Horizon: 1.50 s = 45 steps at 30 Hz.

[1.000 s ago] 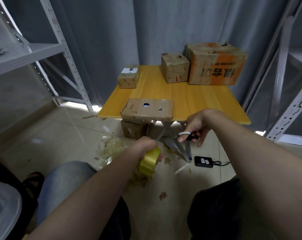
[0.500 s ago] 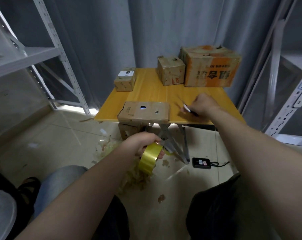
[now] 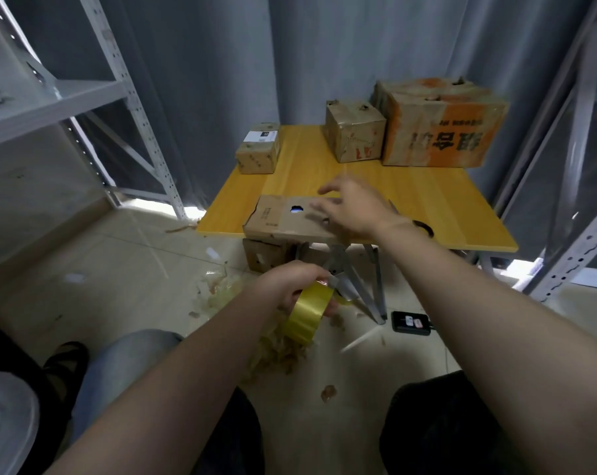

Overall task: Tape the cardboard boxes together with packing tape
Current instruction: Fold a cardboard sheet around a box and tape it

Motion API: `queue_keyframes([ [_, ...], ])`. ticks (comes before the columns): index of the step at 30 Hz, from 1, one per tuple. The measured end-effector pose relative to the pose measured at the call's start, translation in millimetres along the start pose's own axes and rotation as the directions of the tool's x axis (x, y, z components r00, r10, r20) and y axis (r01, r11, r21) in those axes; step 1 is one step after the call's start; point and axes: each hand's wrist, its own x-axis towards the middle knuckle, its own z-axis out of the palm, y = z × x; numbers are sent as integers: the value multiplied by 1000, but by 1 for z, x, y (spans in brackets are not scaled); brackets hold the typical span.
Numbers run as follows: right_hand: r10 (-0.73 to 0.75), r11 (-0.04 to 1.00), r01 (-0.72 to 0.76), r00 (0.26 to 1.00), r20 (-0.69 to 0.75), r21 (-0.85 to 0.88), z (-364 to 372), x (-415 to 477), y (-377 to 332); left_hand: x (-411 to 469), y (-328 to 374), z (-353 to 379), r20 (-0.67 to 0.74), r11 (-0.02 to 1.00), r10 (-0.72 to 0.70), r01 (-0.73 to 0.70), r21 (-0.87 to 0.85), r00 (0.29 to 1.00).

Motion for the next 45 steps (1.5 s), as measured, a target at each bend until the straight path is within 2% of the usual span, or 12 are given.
queue_keyframes([
  [3, -15, 974, 63, 977, 213, -217, 33, 2, -2, 5, -4, 2, 19, 996, 1, 0, -87, 1000],
  [6, -22, 944, 115, 958, 287, -310, 40, 2, 8, 8, -6, 3, 30, 995, 26, -23, -101, 999],
  [16, -89, 902, 216, 940, 329, -373, 34, -9, 7, 9, -10, 11, 37, 996, 50, -48, -69, 998],
  [20, -31, 895, 197, 923, 384, -401, 34, -16, 2, 2, -9, 11, 42, 994, 59, -55, -92, 997],
  [23, -9, 909, 155, 935, 355, -386, 34, -18, -2, -4, -10, 11, 36, 995, 73, -70, -69, 997],
  [27, -31, 955, 100, 971, 239, -280, 35, -19, -3, -20, -9, 12, 19, 983, 160, -158, -98, 987],
  [29, -62, 984, 89, 983, 172, -157, 35, -22, -1, -28, -8, 12, -4, 969, 222, -222, -105, 975],
  [31, -44, 999, 45, 998, 37, -23, 34, -25, 3, -37, -7, 12, -25, 956, 271, -272, -108, 962],
  [34, 46, 995, -30, 984, -170, 98, 31, -31, 8, -46, -4, 10, -75, 934, 318, -326, -143, 945],
  [37, 46, 983, 10, 954, -297, 184, 21, -39, 9, -53, 0, 8, -105, 920, 343, -357, -162, 933],
  [40, 15, 918, 81, 971, -238, 388, 9, -46, 7, -58, 3, 7, -122, 903, 365, -383, -194, 923],
  [45, -77, 902, 76, 997, -16, 424, 1, -55, 8, -66, 8, 2, -162, 875, 419, -445, -190, 893],
])
